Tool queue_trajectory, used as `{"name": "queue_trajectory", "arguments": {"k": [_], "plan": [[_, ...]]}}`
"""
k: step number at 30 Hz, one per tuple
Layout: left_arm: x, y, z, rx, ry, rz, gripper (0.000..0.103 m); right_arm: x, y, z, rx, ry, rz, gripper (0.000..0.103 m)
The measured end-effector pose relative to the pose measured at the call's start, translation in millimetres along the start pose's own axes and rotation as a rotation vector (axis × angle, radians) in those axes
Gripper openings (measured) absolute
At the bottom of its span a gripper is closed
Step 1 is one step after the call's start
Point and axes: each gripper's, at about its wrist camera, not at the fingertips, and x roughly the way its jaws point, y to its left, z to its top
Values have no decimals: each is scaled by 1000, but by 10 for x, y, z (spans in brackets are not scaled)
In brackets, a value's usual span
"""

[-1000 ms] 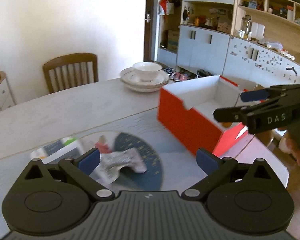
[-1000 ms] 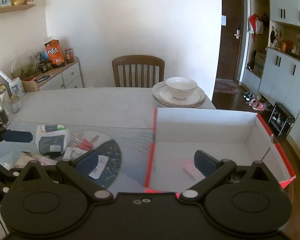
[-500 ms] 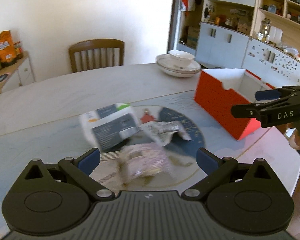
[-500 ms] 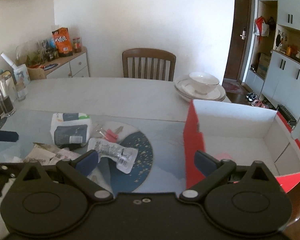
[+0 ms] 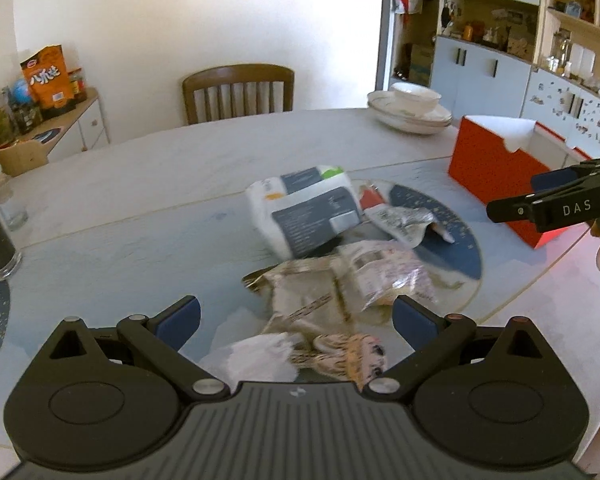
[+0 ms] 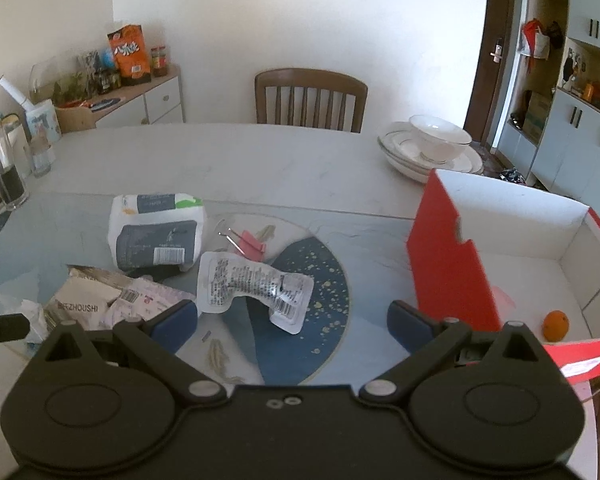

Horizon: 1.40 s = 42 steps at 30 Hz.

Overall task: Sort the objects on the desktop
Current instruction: 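Grasp the white tissue with the left tool while the right tool grasps the clear pouch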

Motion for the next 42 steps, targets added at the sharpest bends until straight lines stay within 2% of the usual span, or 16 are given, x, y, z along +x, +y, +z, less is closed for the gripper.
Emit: {"name": "queue_trajectory", "arguments": {"k": [11, 14, 18, 25, 32, 34, 38, 42], "plan": [[195, 143, -96, -19, 69, 51, 103, 463, 77, -33, -106, 74, 11, 96], [239, 183, -102, -36, 82, 51, 103, 623, 93, -49, -139, 103, 9, 92], [311, 224, -115, -50, 106, 62, 102, 793, 104, -84, -165, 136, 9, 82], [382, 272, -155, -75, 140, 54, 102, 956, 150, -17, -204, 108, 0, 77], [411, 254, -194, -87, 152, 38, 101, 1060, 203, 28, -248, 95, 16, 60], [426, 260, -200, -92, 157, 38, 99, 1069, 221, 37, -258, 87, 19, 56], [447, 274, -202, -108, 167, 29, 85, 1088, 254, 54, -262, 83, 37, 44], [456, 273, -193, -118, 176, 25, 71, 1083, 276, 55, -265, 78, 33, 42]]}}
